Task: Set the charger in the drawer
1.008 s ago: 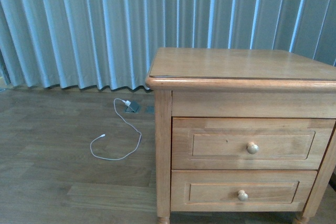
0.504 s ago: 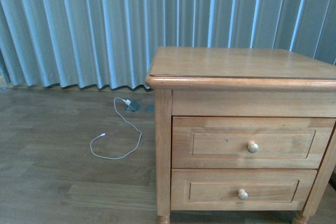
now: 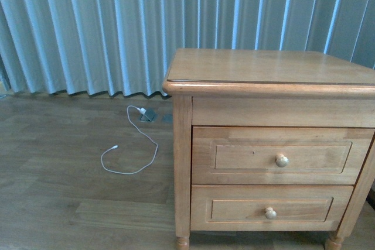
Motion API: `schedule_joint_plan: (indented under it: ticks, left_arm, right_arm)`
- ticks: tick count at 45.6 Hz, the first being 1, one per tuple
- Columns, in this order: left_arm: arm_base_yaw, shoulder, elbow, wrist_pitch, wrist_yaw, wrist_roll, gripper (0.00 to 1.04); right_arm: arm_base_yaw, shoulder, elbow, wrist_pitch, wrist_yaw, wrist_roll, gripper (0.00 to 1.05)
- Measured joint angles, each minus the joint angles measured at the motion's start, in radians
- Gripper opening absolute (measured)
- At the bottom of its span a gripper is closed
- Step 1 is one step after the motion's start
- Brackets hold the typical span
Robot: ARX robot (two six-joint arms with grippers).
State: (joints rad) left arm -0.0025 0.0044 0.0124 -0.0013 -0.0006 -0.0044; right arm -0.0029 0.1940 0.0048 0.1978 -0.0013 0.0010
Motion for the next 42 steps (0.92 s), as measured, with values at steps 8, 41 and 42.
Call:
schedule_joint_plan:
  ticks: [8,41,42]
  left_arm:
    - [0.000,0.000,0.000,0.000,0.000,0.000,0.99]
    - [0.000,0.000,0.000,0.000,0.000,0.000,0.99]
    - [0.000,0.000,0.000,0.000,0.000,0.000,0.99]
  right_arm:
    - [0.000,-0.119,0.001,-0.153,0.000,0.000,0.02]
    - [0.000,-0.190,0.001,-0.196,0.000,-0.001,0.78]
    - [0.000,-0.190,0.001,-0.196,0.000,-0.001,0.81]
